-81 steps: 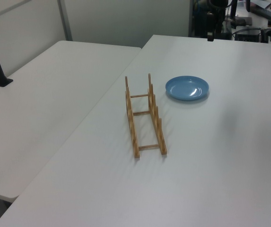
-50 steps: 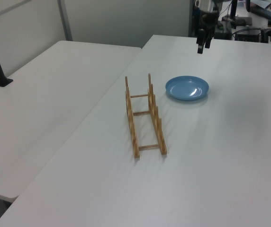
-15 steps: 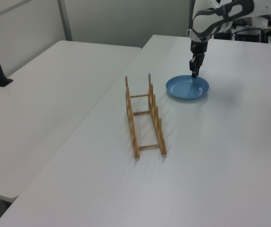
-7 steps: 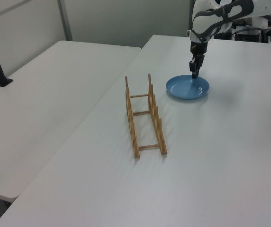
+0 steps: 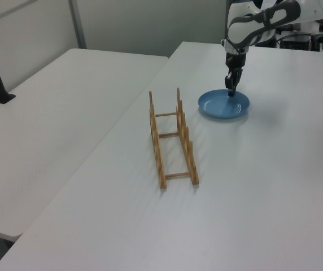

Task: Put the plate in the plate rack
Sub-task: 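Close the gripper on the rim of the blue plate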

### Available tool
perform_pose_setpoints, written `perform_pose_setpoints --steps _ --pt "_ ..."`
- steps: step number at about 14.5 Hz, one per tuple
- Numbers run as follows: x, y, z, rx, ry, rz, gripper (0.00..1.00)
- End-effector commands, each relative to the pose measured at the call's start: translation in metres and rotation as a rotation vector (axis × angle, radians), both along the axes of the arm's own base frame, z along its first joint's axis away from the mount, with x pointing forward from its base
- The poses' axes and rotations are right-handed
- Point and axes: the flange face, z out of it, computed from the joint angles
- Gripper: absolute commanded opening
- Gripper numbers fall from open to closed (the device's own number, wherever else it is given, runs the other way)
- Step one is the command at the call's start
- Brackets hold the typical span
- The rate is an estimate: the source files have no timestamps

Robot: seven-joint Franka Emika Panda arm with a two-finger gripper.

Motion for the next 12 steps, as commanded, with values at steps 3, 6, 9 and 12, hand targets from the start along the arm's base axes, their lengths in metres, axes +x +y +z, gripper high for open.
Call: perform_pose_setpoints --steps 3,6,9,12 --pt "0.003 0.003 0.01 0.021 -0.03 0.001 0.03" --pt "0.003 0.004 0.018 0.027 -0.044 -0.003 0.0" --pt "0.002 0.006 0.035 0.043 -0.067 -0.009 0.0" --pt "-0.001 0.004 0.073 0.055 -0.124 -0.021 0.0"
